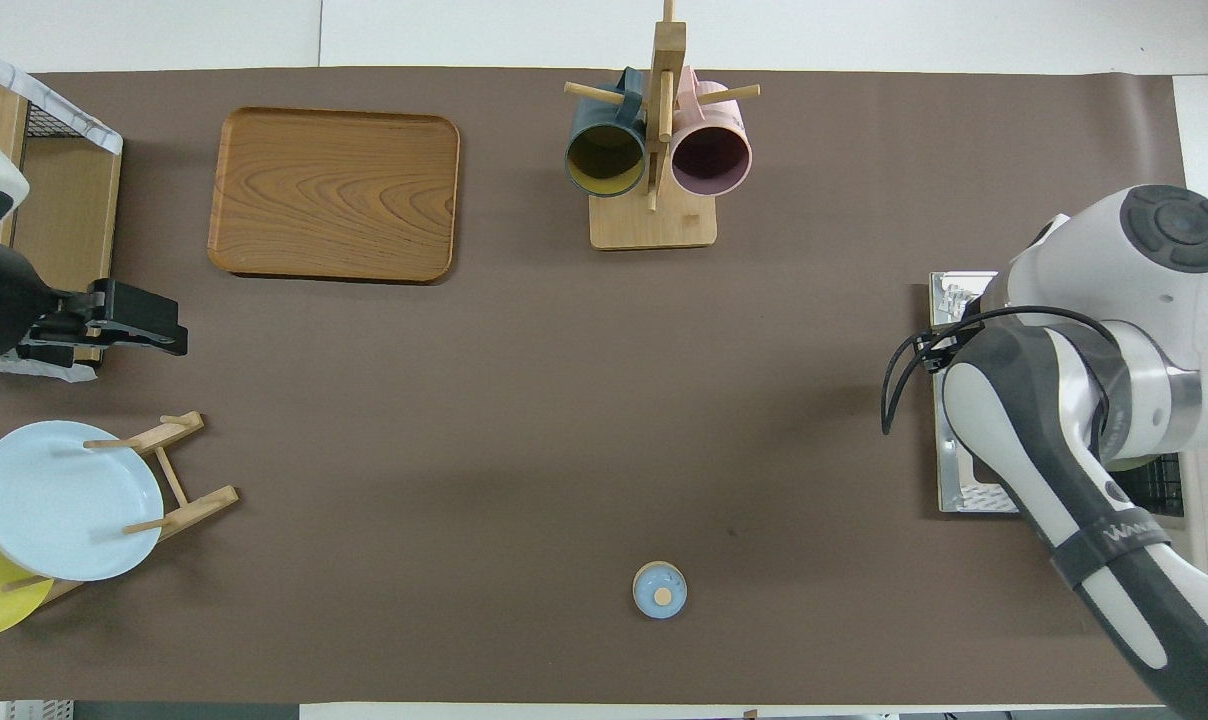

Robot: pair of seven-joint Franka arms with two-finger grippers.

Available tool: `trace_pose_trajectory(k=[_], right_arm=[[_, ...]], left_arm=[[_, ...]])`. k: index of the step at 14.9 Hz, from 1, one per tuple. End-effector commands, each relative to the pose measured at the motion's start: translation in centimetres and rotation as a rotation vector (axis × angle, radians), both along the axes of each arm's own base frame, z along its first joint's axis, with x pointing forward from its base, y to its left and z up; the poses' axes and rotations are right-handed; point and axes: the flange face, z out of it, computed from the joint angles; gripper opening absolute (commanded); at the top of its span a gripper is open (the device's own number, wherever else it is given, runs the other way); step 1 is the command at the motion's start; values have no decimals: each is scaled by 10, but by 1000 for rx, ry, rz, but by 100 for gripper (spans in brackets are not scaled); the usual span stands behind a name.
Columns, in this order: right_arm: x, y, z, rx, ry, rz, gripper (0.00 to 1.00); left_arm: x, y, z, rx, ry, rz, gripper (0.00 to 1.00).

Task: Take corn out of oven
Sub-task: 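Reach the right gripper into the open toaster oven, then grasp the yellow corn inside the oven with the right gripper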

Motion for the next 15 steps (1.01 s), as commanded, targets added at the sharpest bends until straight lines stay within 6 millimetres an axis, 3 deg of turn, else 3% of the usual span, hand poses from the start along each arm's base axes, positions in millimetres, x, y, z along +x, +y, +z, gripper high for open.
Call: trace_pose_trajectory(k=[1, 5, 15], right_arm=[[-11, -32, 4, -26, 23, -46, 47], [-18, -61, -2, -23, 49, 30, 46], [-32, -62, -23, -22, -15, 86, 33]], left_arm=[[-2, 2, -2, 17, -12, 2, 100], [-2, 1, -2, 17, -12, 2, 100], [-2, -1, -2, 18, -12, -3, 100]])
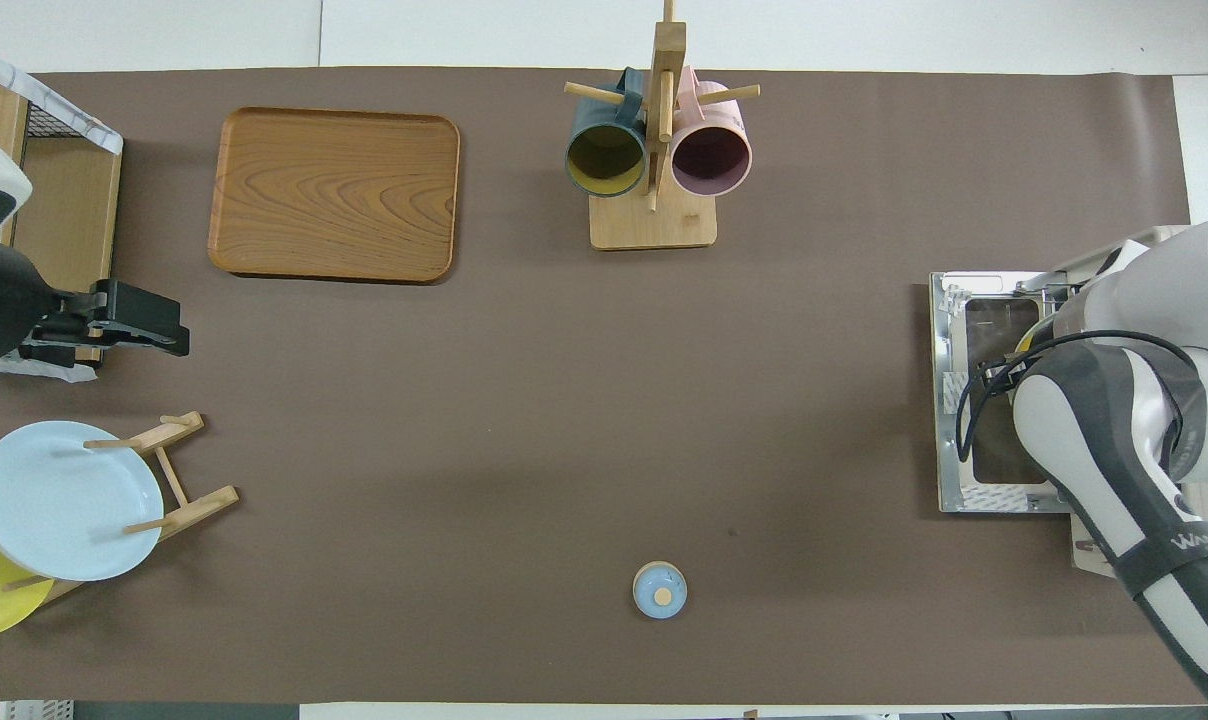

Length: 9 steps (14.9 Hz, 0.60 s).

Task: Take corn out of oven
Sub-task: 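Grasp the yellow corn inside the oven with the right gripper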

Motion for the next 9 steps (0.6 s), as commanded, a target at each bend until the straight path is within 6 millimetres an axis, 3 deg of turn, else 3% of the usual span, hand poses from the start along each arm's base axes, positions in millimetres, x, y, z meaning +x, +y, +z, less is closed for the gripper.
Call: trace_pose_trajectory(k=[1, 3, 5, 8, 9], right_arm=[[-10, -2, 3, -9, -22, 29, 29], [-11, -1, 3, -14, -12, 34, 18], [-12, -2, 4, -41, -8, 59, 0], [-6, 13, 9, -64, -12, 106, 0], [-1, 31, 13, -66, -18, 138, 0]], left_arm=[[-2, 0, -2, 17, -12, -1, 100], [-2, 0, -2, 17, -12, -4, 100], [-3, -1, -2, 17, -11, -7, 100], [-3, -2, -2, 17, -11, -10, 100], [-3, -2, -2, 17, -11, -9, 100]])
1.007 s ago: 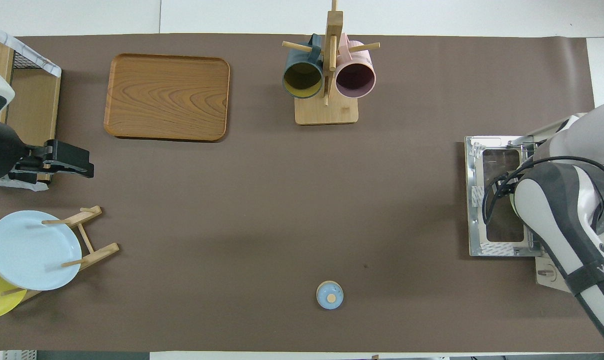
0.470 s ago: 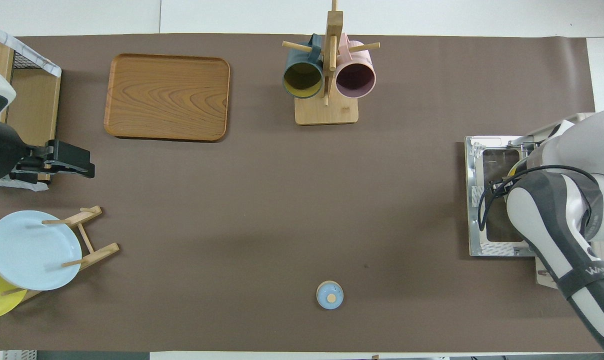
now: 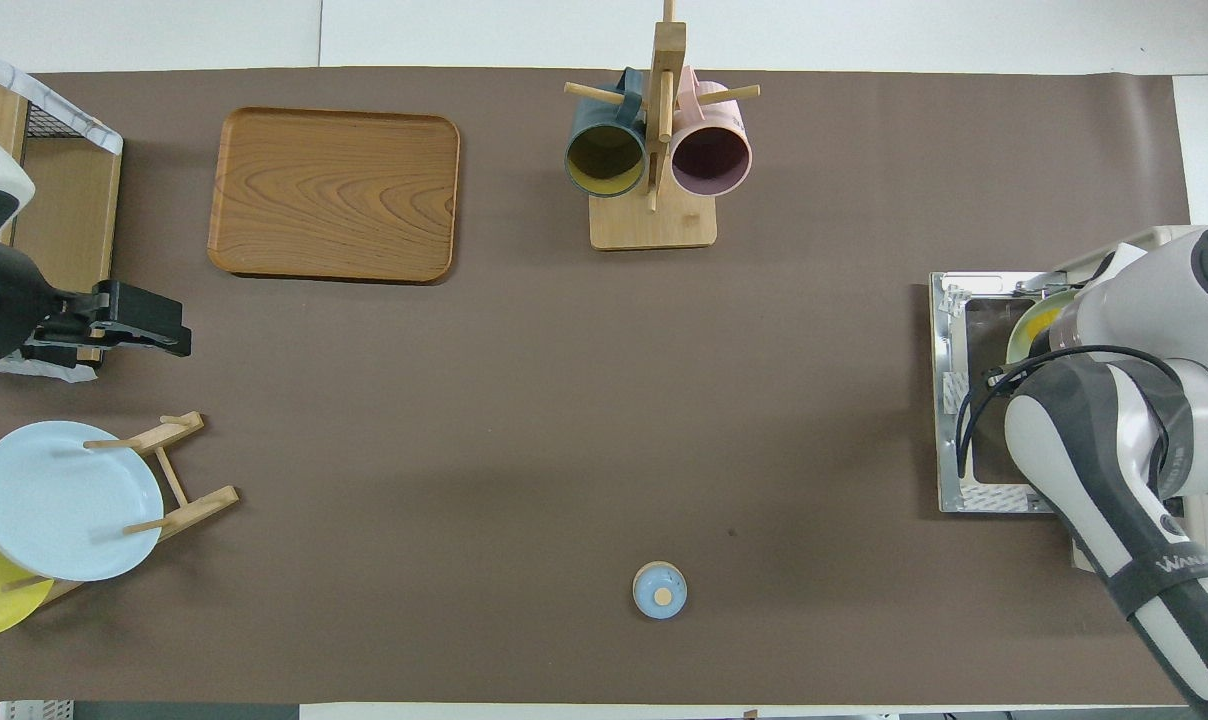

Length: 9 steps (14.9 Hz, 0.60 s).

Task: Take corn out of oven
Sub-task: 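Grasp the yellow corn inside the oven with the right gripper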

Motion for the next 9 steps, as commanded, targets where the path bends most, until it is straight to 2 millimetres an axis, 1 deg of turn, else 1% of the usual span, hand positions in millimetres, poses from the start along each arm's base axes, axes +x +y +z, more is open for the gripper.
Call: trace_pose_trajectory(k=[1, 3, 6, 9], right_arm=[[6, 45, 11, -10, -2, 97, 0], [13, 84, 23, -25, 2, 96, 0], [13, 155, 35, -55, -10, 30, 0], [13, 220, 49, -90, -14, -34, 0]], left_arm=[[-2, 0, -2, 17, -11, -7, 100], [-2, 5, -2, 17, -11, 5, 100], [-2, 6, -2, 17, -9, 8, 100], [-3, 7, -3, 18, -3, 3, 100]])
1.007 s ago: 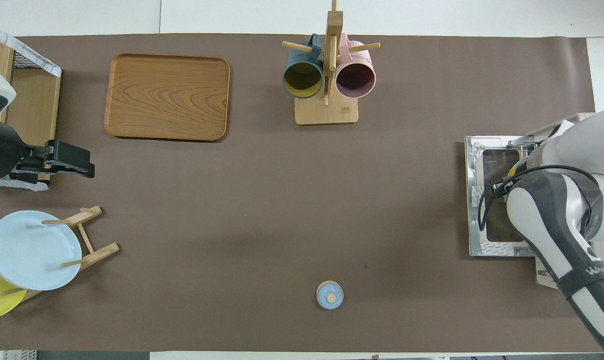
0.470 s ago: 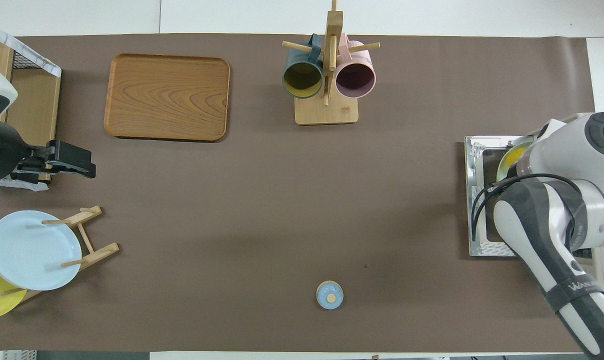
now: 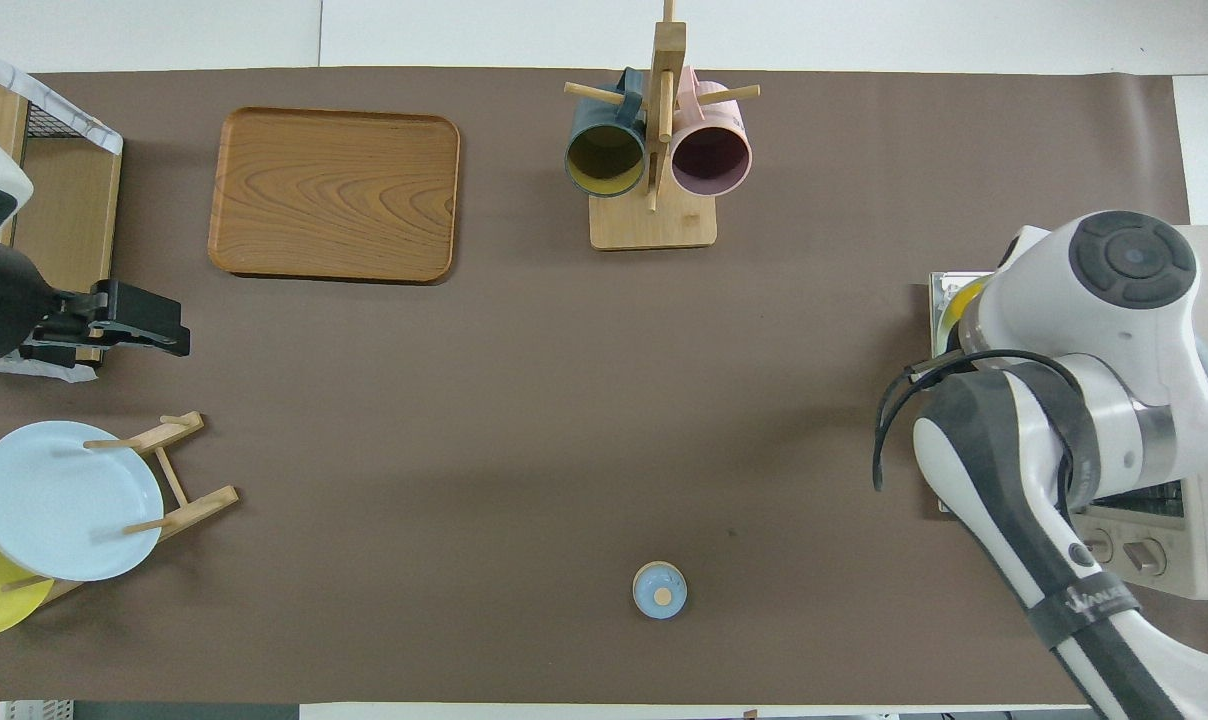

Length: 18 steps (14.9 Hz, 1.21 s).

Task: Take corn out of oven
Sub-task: 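Pull the corn out and lower it onto the green plate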

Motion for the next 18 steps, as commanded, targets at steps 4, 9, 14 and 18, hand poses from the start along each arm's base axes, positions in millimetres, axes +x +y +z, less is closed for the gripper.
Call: trace_pose_trajectory(k=[4, 9, 14, 18], right_arm=[[17, 180, -13, -118, -4, -149, 0], [11, 254, -89, -106, -48, -254, 0], [-19, 299, -107, -54, -55, -318, 0], [-6, 307, -101, 87, -80, -404, 26]], left_arm=[[-3, 5, -3, 18, -4, 3, 100], [-6, 6, -5, 20, 3, 8, 100], [-5, 16, -7, 18, 6, 26, 100], [-8, 31, -12, 19, 19, 57, 100]])
